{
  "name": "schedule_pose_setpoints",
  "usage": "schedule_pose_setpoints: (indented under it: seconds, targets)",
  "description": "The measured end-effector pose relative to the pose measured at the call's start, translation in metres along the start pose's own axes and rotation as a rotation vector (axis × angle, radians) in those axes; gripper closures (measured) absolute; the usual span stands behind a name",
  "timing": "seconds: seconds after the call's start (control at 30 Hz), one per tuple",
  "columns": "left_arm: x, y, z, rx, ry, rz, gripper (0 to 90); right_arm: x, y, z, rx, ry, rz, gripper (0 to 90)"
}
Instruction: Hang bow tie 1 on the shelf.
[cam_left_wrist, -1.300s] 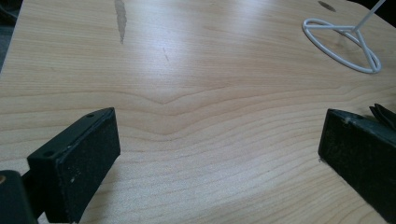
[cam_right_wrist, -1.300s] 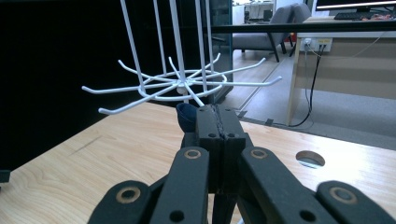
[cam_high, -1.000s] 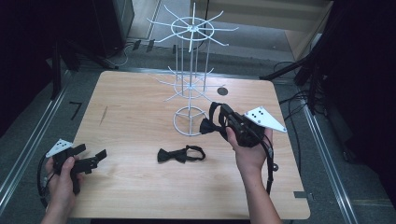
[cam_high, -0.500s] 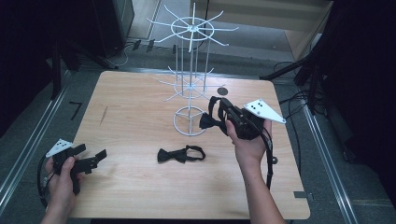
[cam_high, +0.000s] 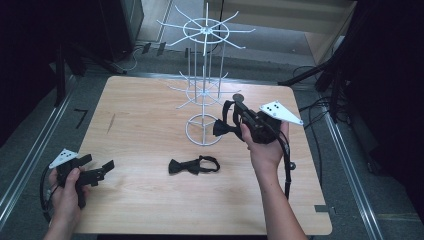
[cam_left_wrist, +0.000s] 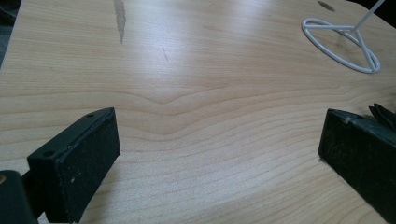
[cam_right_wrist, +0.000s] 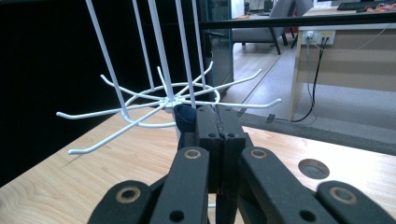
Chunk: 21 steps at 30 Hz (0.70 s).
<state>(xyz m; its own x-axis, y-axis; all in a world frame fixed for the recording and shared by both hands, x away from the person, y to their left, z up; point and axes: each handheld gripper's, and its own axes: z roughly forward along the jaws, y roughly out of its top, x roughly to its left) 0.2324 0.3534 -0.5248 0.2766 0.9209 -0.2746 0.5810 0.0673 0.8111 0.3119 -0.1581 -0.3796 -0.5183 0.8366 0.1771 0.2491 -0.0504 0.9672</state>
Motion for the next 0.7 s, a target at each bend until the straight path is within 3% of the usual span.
schedule_pose_setpoints:
  seconds: [0.33, 0.7]
  targets:
    - [0.0, 0.0, 0.0, 0.001, -0.002, 0.0, 0.0, -0.007, -0.002, 0.014, 0.019, 0.024, 0.036, 90.0]
    - [0.0, 0.0, 0.0, -0.003, -0.001, -0.001, 0.0, -0.009, -0.003, 0.018, 0.019, 0.035, 0.072, 90.0]
